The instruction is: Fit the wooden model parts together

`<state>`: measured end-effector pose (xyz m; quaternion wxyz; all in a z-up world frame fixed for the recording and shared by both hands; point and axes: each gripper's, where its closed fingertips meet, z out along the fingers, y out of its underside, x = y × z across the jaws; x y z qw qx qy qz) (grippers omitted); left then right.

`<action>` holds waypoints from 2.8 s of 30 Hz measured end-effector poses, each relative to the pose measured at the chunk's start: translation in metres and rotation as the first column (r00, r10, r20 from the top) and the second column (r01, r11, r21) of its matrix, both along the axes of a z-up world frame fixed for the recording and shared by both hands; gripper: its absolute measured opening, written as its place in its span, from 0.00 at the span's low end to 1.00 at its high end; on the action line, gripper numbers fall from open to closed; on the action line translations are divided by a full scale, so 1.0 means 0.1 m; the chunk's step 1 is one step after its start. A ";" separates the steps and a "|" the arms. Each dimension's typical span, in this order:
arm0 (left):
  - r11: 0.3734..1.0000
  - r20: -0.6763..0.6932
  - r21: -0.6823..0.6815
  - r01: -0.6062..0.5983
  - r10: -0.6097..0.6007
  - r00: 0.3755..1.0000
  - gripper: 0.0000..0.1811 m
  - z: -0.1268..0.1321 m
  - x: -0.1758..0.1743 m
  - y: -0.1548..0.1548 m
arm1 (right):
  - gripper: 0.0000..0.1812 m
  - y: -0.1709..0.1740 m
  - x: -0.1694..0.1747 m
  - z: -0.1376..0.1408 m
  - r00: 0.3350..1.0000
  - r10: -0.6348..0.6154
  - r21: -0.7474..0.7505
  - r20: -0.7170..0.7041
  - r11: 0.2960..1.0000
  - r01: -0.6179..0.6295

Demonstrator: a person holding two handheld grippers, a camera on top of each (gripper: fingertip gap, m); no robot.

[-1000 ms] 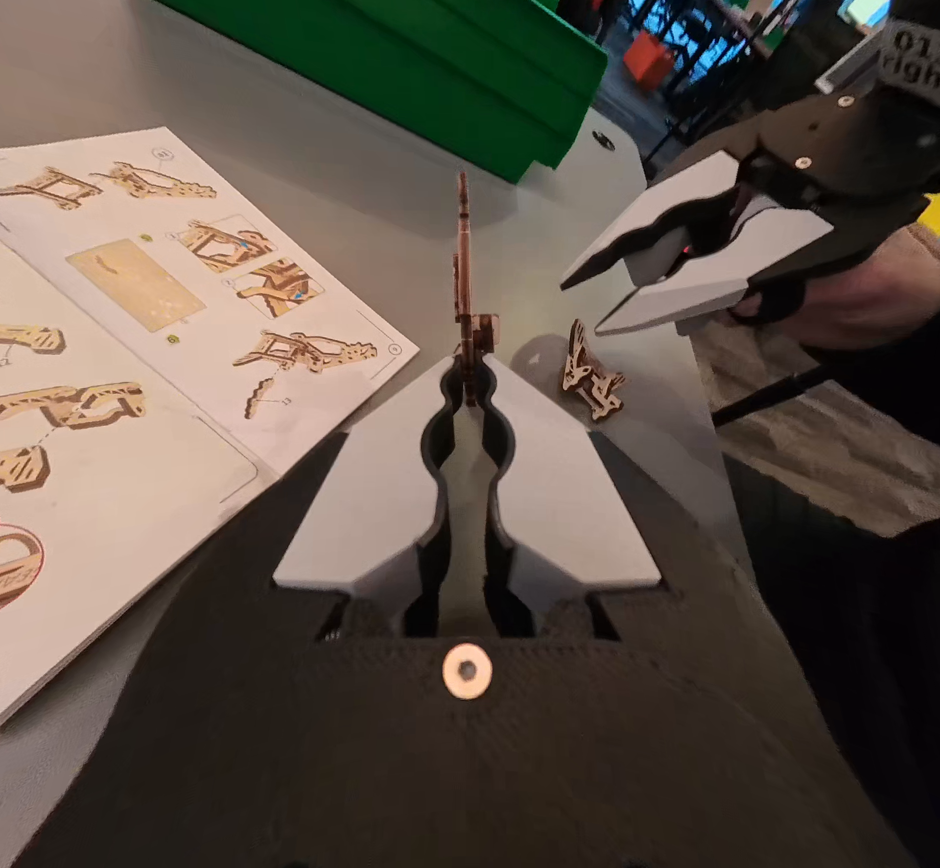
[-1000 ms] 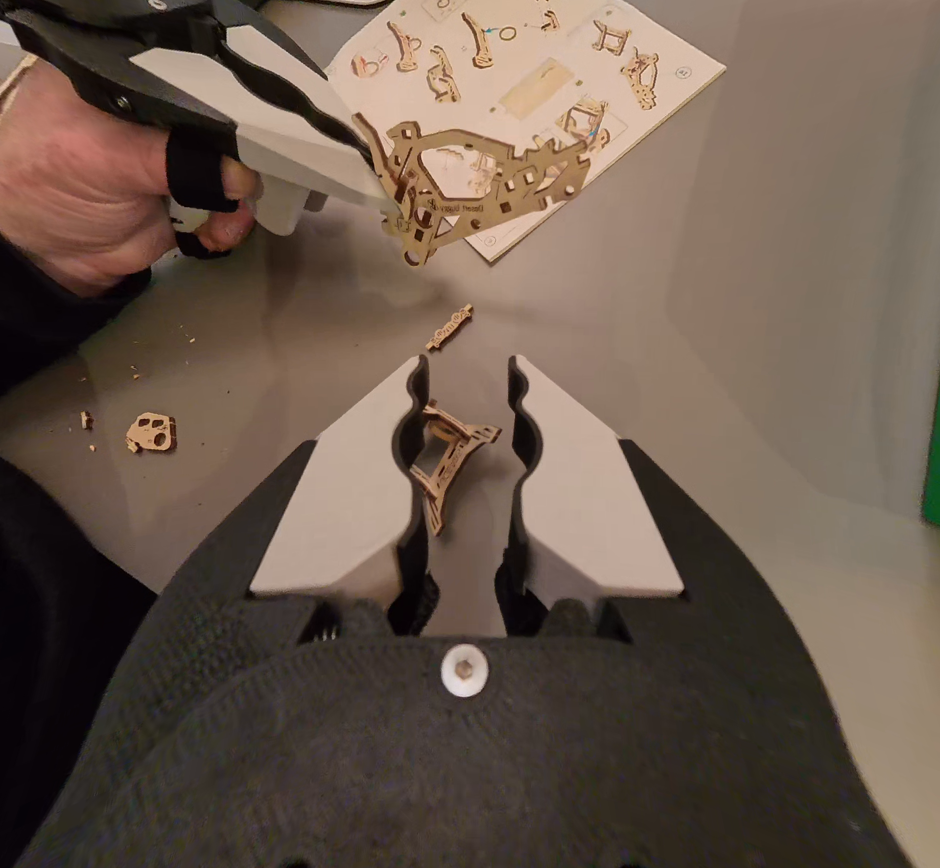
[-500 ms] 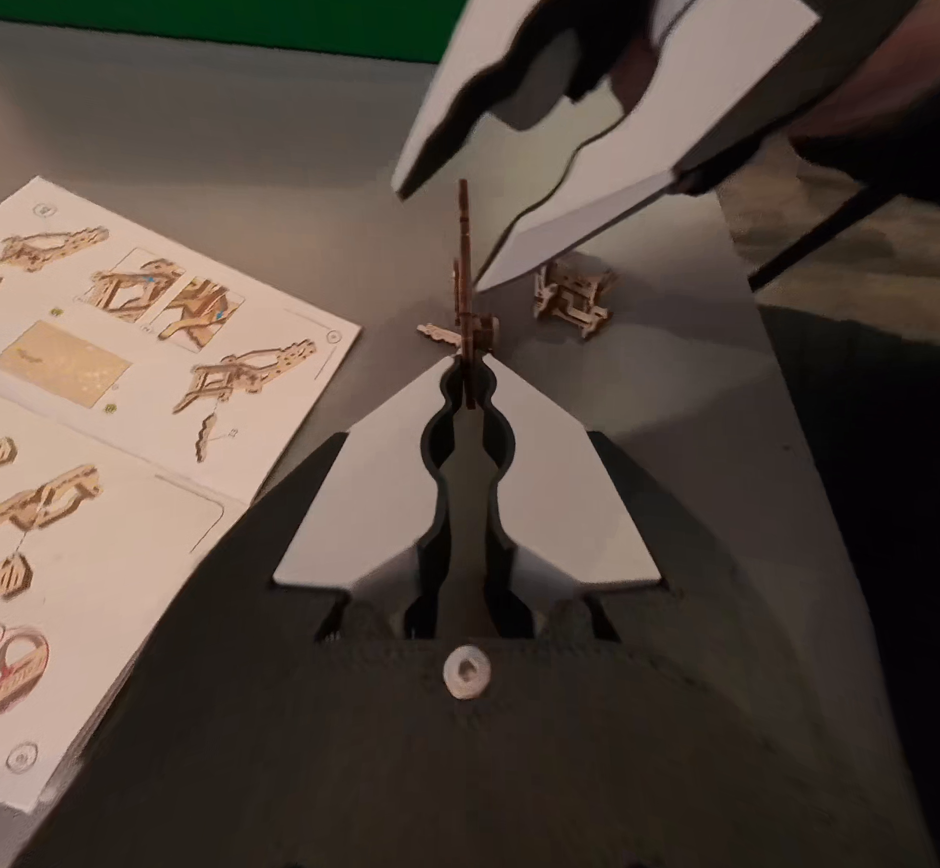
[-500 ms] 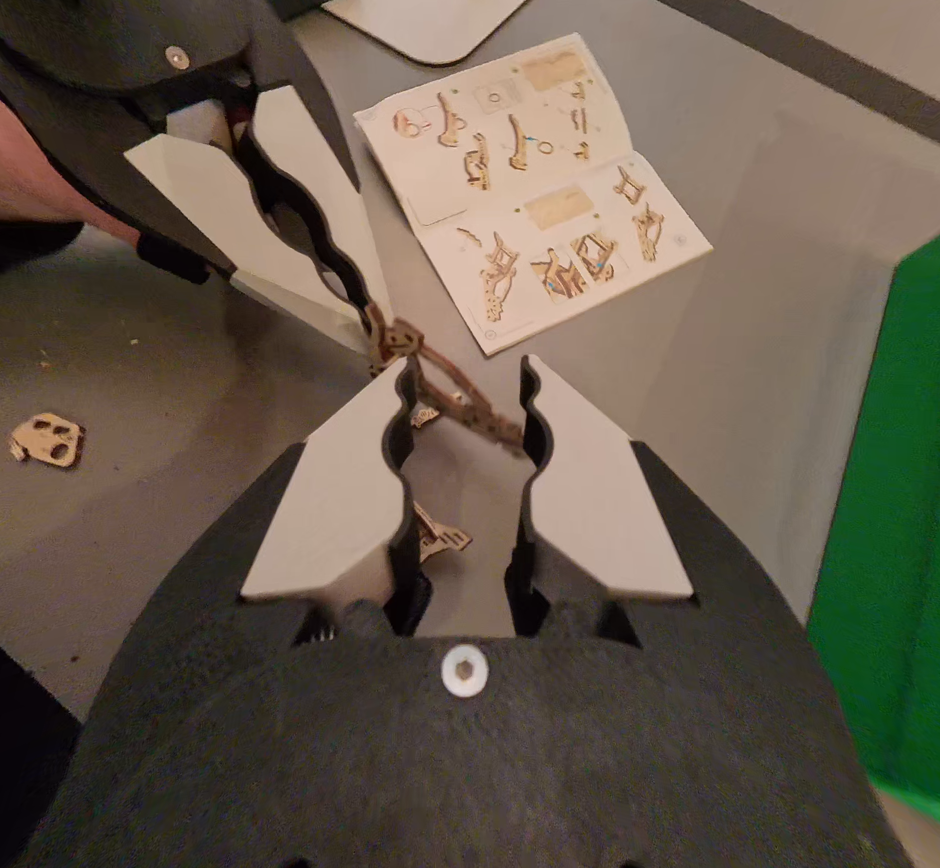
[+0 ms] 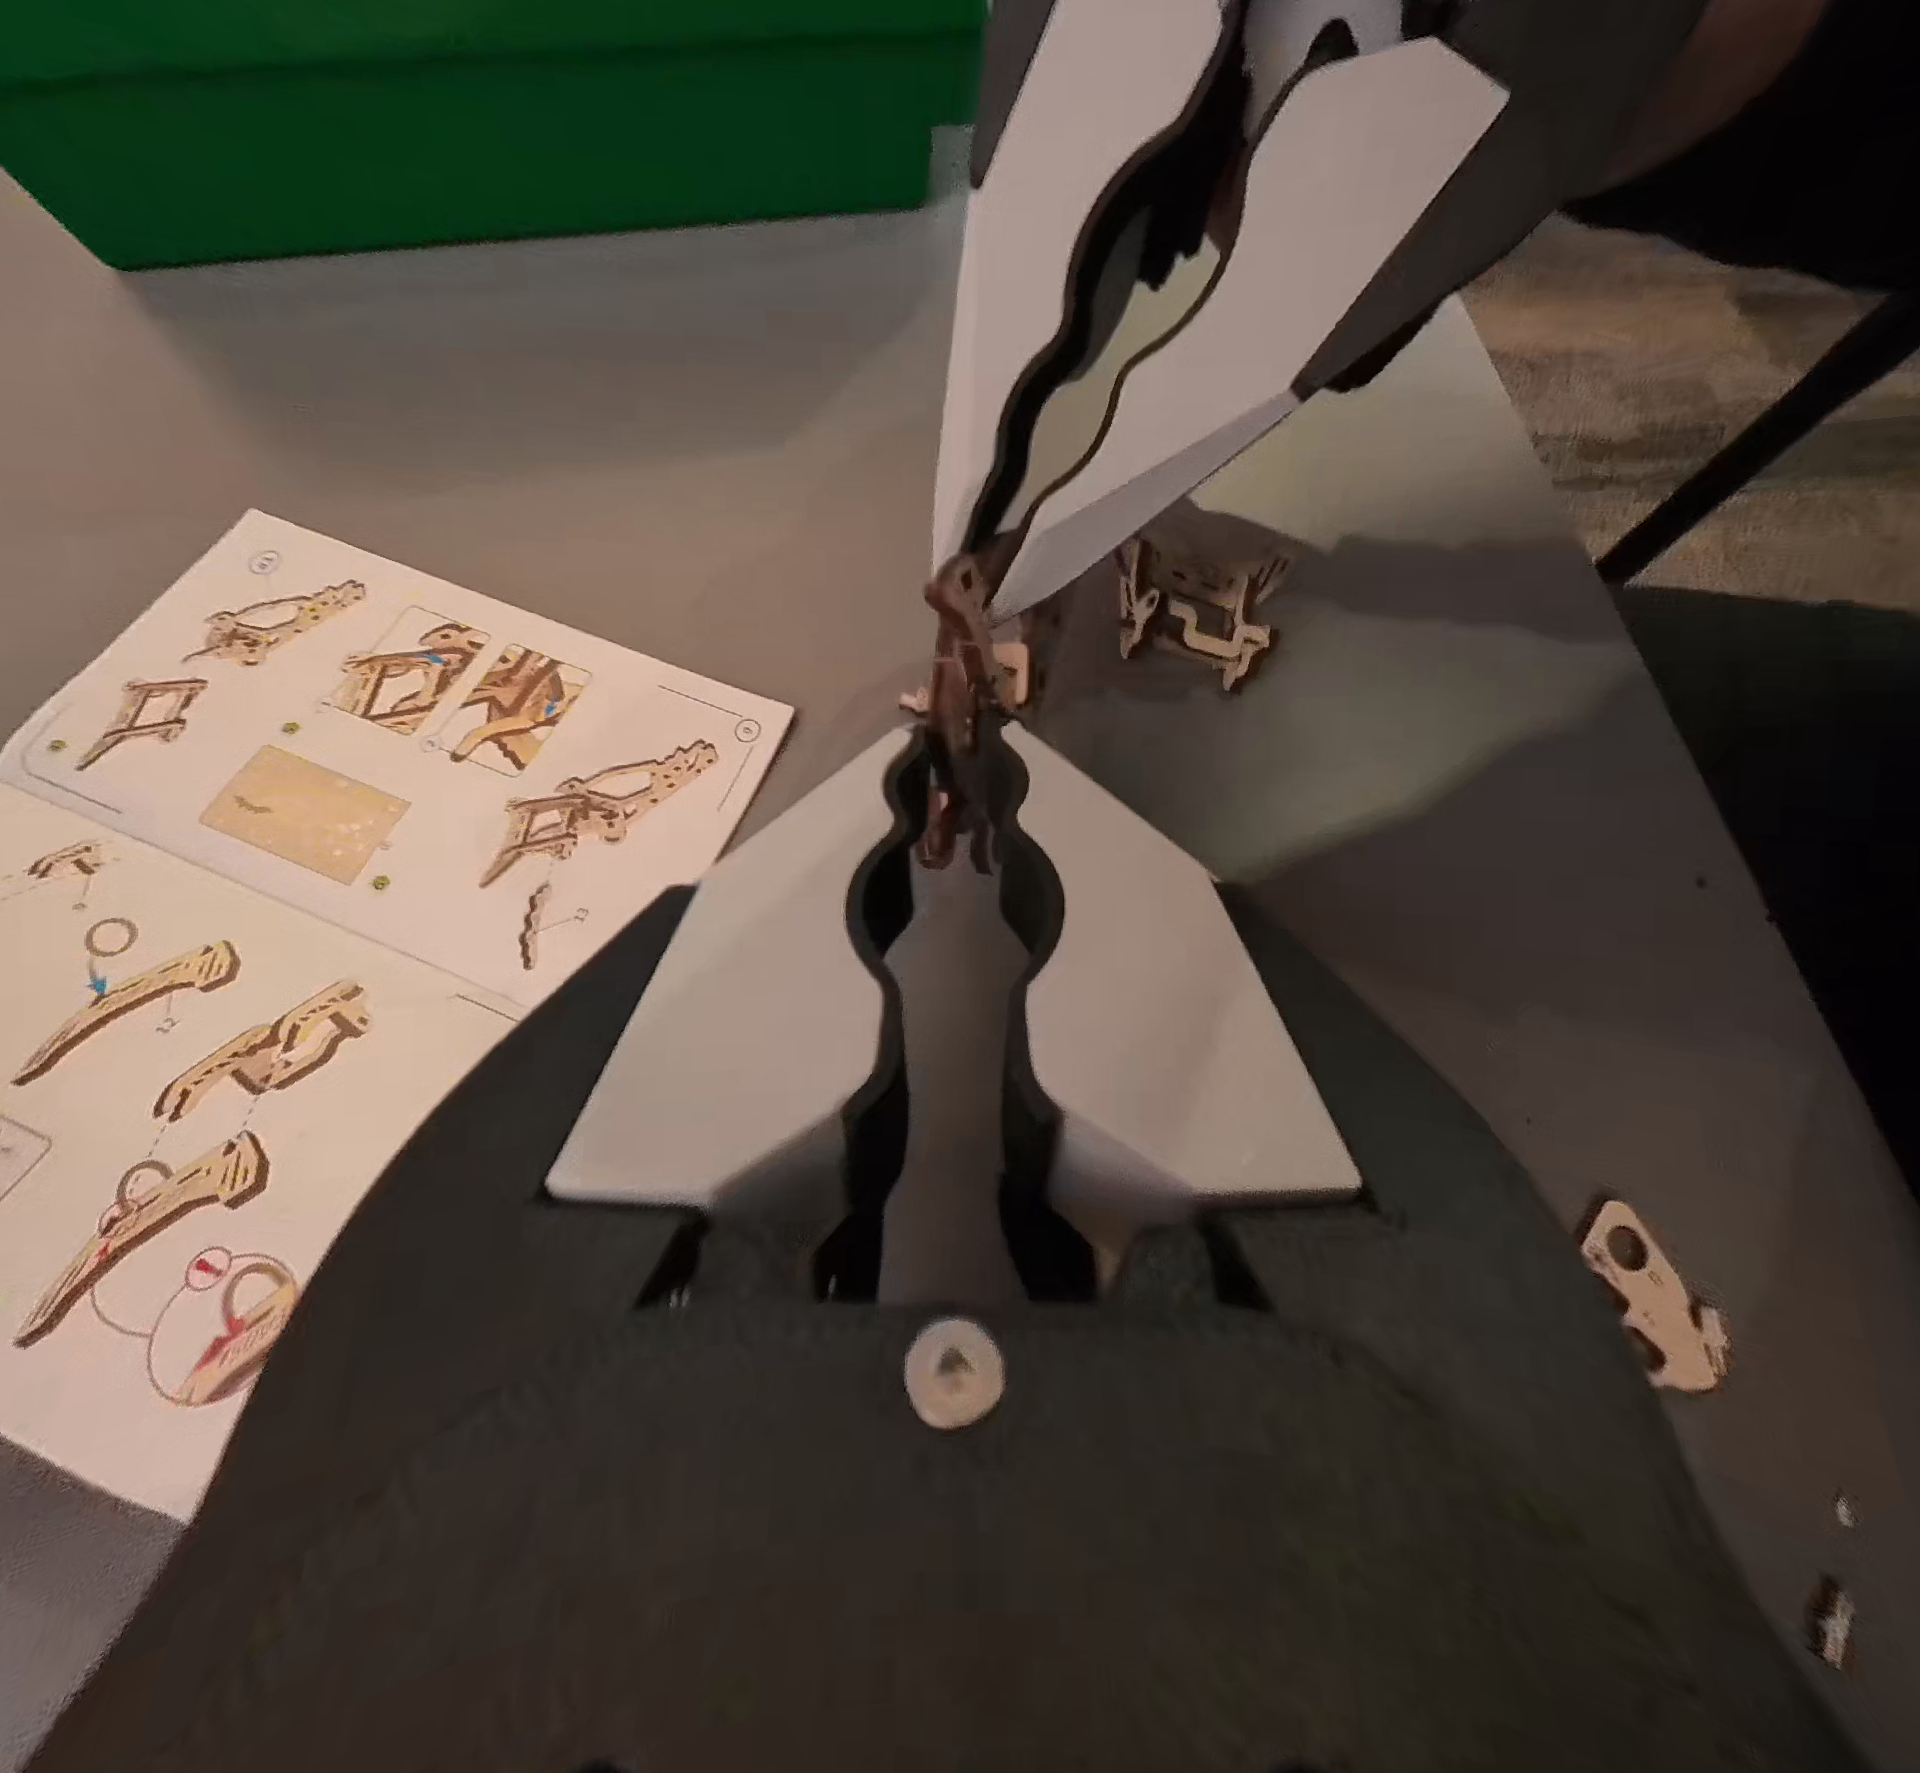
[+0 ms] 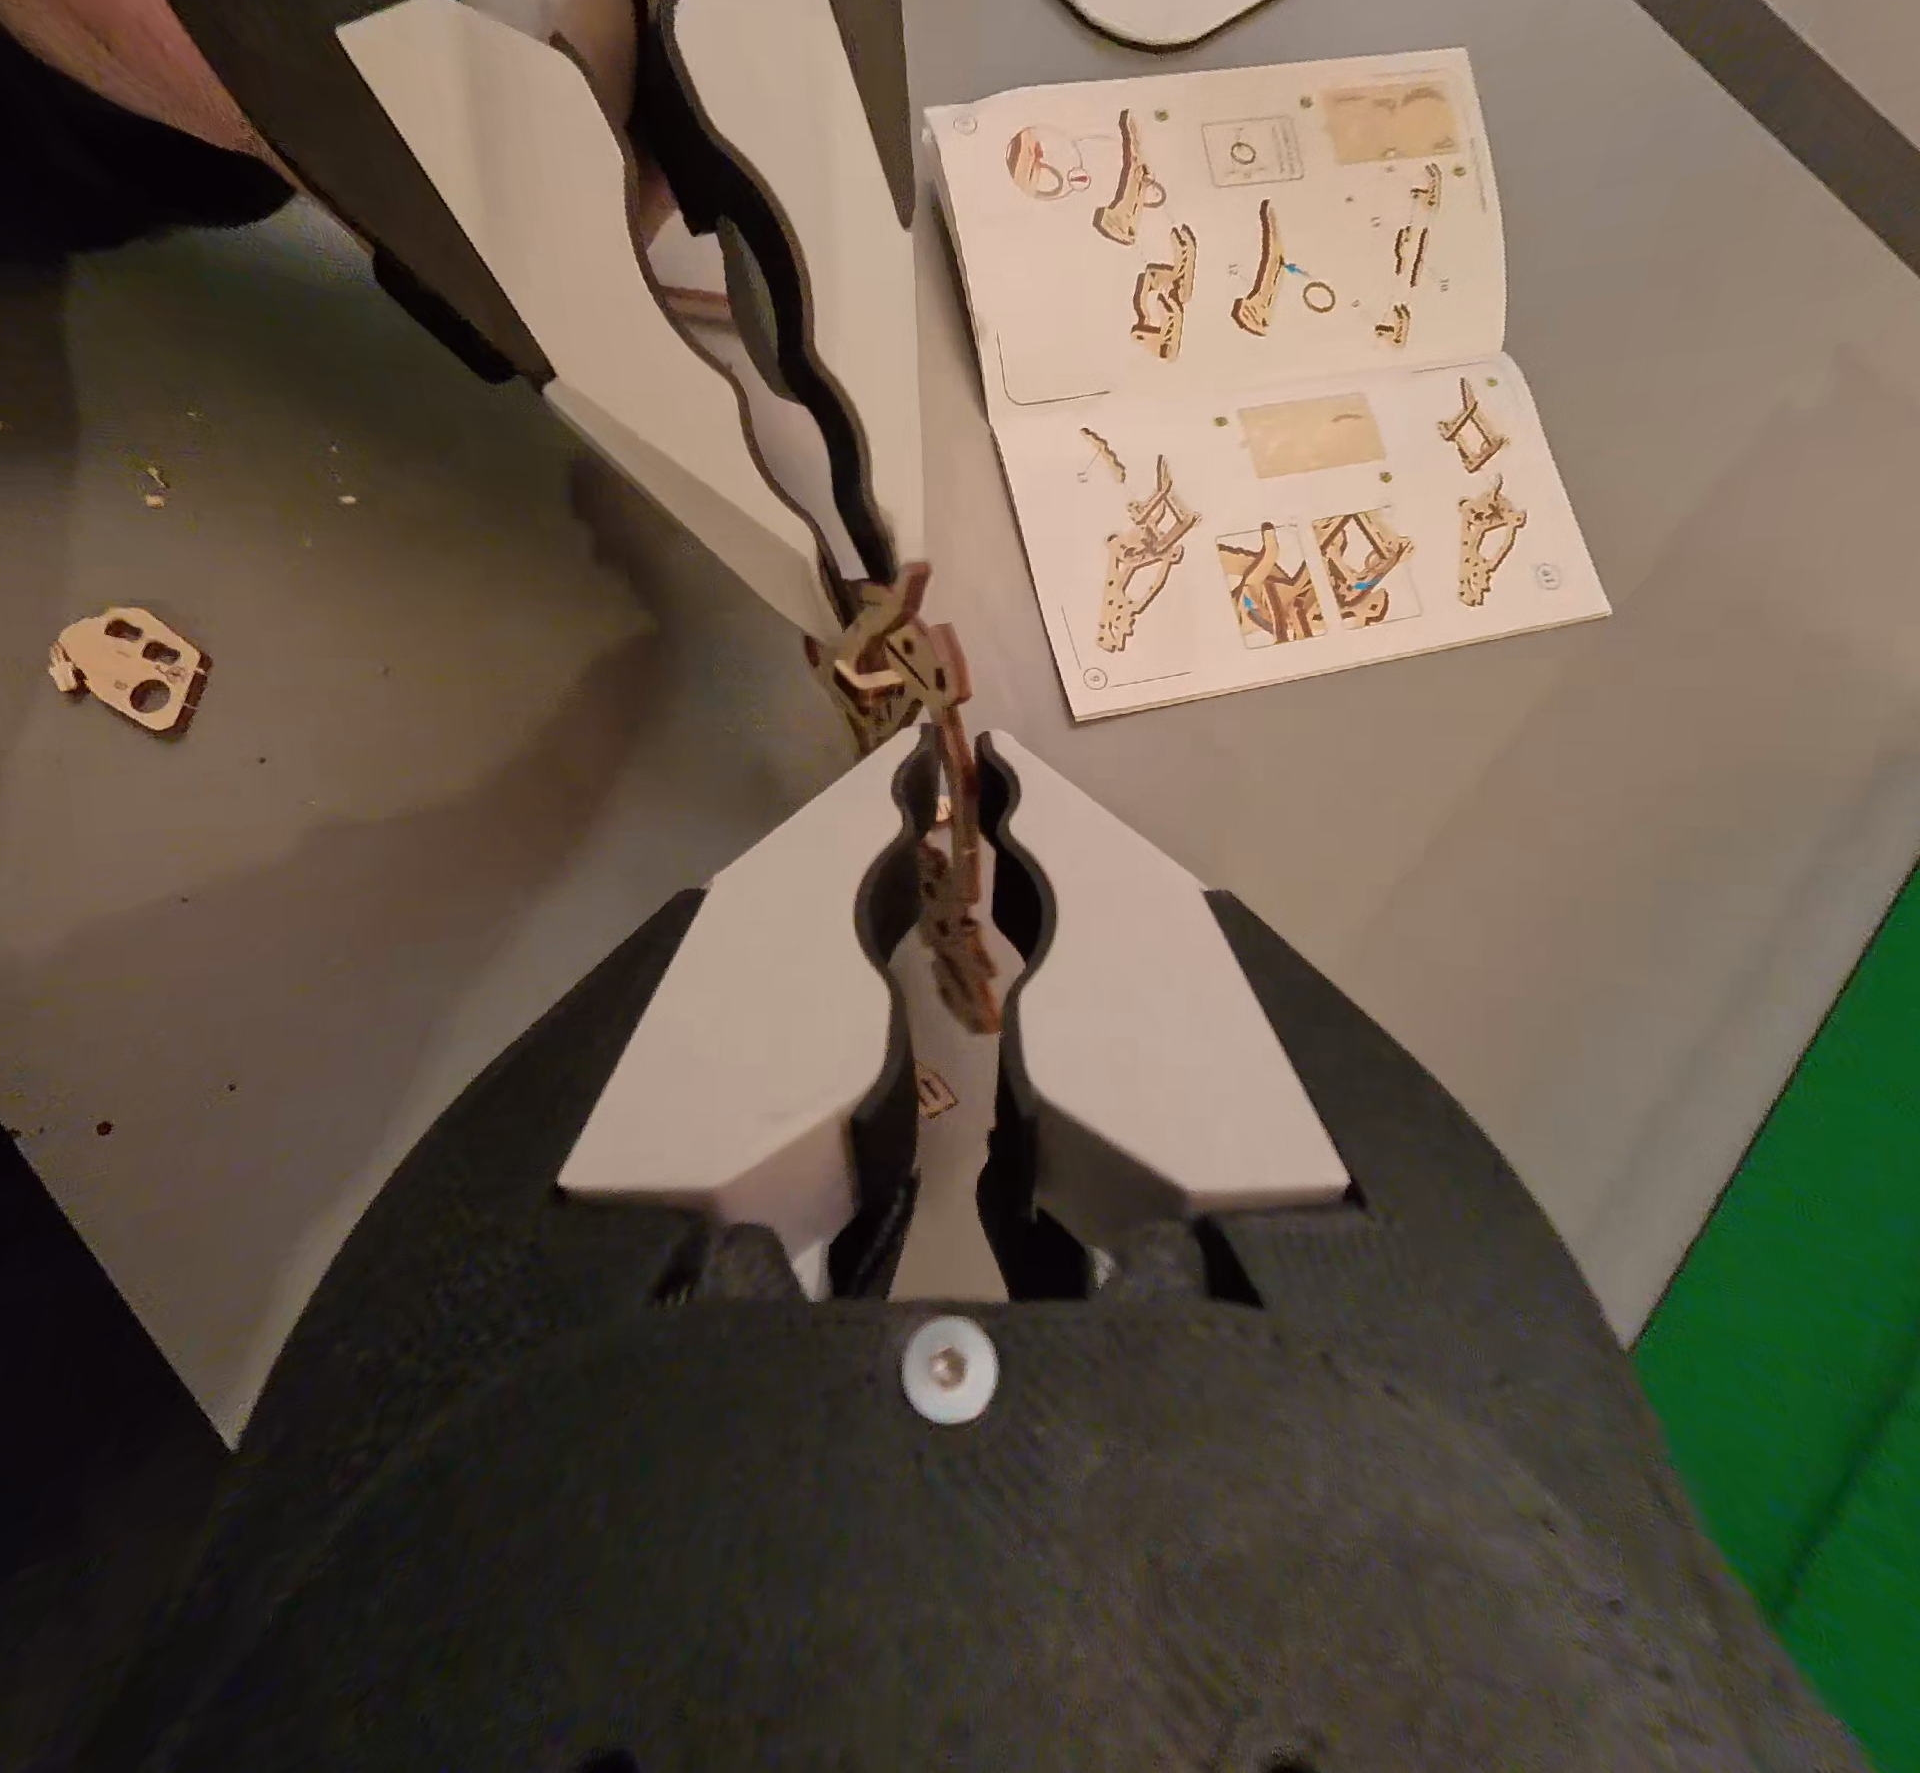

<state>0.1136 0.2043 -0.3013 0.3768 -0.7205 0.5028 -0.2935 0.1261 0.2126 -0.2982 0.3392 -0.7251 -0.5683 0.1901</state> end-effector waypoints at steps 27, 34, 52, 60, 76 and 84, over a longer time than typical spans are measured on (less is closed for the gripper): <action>0.979 0.294 -0.193 0.062 -0.002 0.956 0.09 0.21 0.02 -0.03 | 0.01 0.02 -0.02 0.28 0.952 -0.059 -0.131 -0.302 0.991 0.020; 0.967 0.368 -0.240 0.086 0.009 0.930 0.06 0.28 0.01 -0.03 | 0.00 0.04 -0.02 0.32 0.930 -0.091 -0.181 -0.356 0.983 0.026; 0.952 0.424 -0.280 0.125 0.006 0.906 0.05 0.33 0.03 -0.07 | 0.08 0.12 -0.04 0.38 0.906 -0.153 -0.215 -0.395 0.974 0.070; 0.949 0.417 -0.295 0.111 0.024 0.909 0.05 0.30 0.01 -0.04 | 0.14 0.18 0.02 0.43 0.900 -0.181 -0.203 -0.397 0.973 0.106; 0.948 0.364 -0.315 0.033 0.089 0.927 0.05 0.22 -0.06 0.06 | 0.24 -0.11 0.49 0.15 0.930 -0.316 -0.207 -0.190 0.939 0.276; 0.945 0.328 -0.326 0.019 0.094 0.940 0.05 0.15 -0.03 0.04 | 0.34 -0.56 0.65 -0.24 0.880 -0.473 -0.251 0.031 0.849 0.465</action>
